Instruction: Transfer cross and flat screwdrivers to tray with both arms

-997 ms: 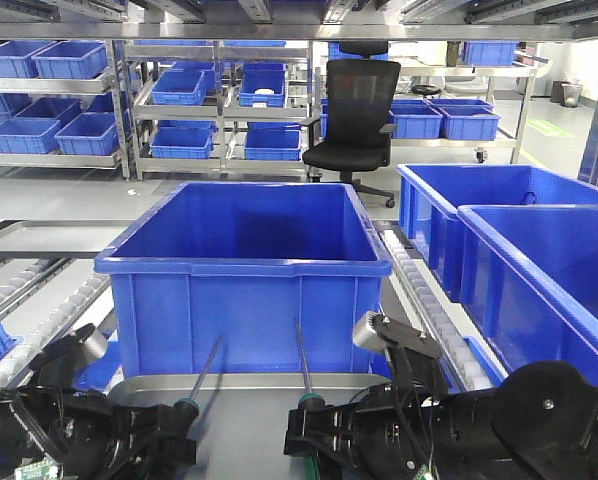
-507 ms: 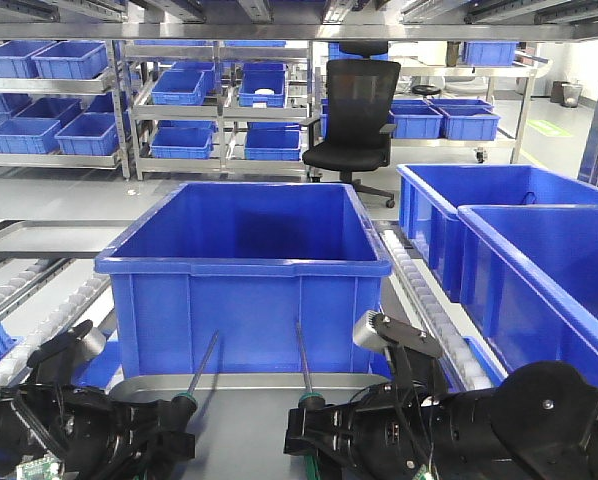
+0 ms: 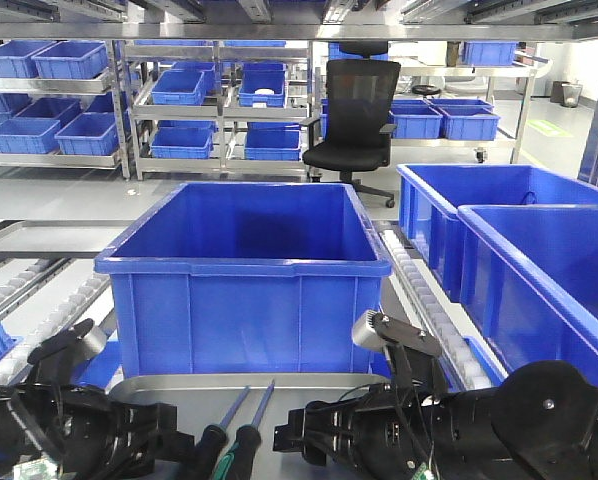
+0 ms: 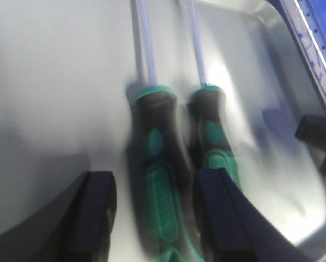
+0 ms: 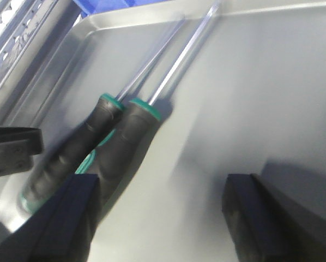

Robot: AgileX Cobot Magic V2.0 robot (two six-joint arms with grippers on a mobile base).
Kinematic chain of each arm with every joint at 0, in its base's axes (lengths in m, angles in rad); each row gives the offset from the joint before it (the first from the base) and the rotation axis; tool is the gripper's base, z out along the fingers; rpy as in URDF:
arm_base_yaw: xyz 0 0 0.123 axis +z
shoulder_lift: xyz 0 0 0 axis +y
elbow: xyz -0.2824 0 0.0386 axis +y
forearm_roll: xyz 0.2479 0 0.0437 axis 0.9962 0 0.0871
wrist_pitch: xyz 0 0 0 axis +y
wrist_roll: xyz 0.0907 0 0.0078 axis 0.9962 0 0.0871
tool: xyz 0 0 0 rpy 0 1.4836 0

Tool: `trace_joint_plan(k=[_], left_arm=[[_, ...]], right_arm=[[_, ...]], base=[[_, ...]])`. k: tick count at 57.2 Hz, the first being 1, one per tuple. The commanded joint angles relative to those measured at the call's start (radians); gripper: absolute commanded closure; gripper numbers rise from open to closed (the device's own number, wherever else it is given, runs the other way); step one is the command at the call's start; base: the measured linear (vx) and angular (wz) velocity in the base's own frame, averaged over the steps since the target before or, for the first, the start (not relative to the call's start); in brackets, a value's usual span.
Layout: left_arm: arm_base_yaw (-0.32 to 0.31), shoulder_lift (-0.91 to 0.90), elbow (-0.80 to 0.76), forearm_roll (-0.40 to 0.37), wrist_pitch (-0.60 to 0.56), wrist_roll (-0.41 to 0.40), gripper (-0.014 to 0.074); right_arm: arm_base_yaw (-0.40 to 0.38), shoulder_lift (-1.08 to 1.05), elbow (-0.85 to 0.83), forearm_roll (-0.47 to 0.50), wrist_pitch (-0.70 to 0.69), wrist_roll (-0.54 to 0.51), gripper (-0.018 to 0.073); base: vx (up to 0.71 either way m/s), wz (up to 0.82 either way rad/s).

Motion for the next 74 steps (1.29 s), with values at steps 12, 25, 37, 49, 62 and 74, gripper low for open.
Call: trace_joint_plan(k=[12, 25, 37, 49, 62, 74], left_arm=[[-0.005, -0.207, -0.031, 0.080, 0.060, 0.027, 0.0403], [-0.005, -0.471, -0.031, 0.371, 0.084, -0.059, 0.0601], [-0.005, -0.803, 0.091, 0.702, 0.055, -0.230, 0.0596], [-0.005, -1.157, 0.369, 0.732, -0.056, -0.272, 0.0596], [-0.005, -1.316, 0.543, 0.732, -0.183, -0.272, 0.0596], [-0.005, -1.317, 0.578, 0.733, -0.169, -0.272, 0.0596]], right_arm=[[-0.002, -0.202, -0.029, -0.014, -0.008, -0.032, 0.0299], [-0.002, -0.440, -0.028, -0.211, 0.052, -0.024, 0.0569], [-0.002, -0.708, 0.098, -0.564, 0.010, 0.104, 0.0568], [-0.002, -1.013, 0.404, -0.742, -0.123, 0.180, 0.0568], [-0.002, -1.166, 0.604, -0.762, -0.305, 0.173, 0.0567], [-0.002, -1.168, 0.666, -0.762, -0.287, 0.173, 0.0567]], base=[[0.00, 0.00], [0.00, 0.00], [0.00, 0.00], [0.00, 0.00], [0.00, 0.00], [0.00, 0.00]])
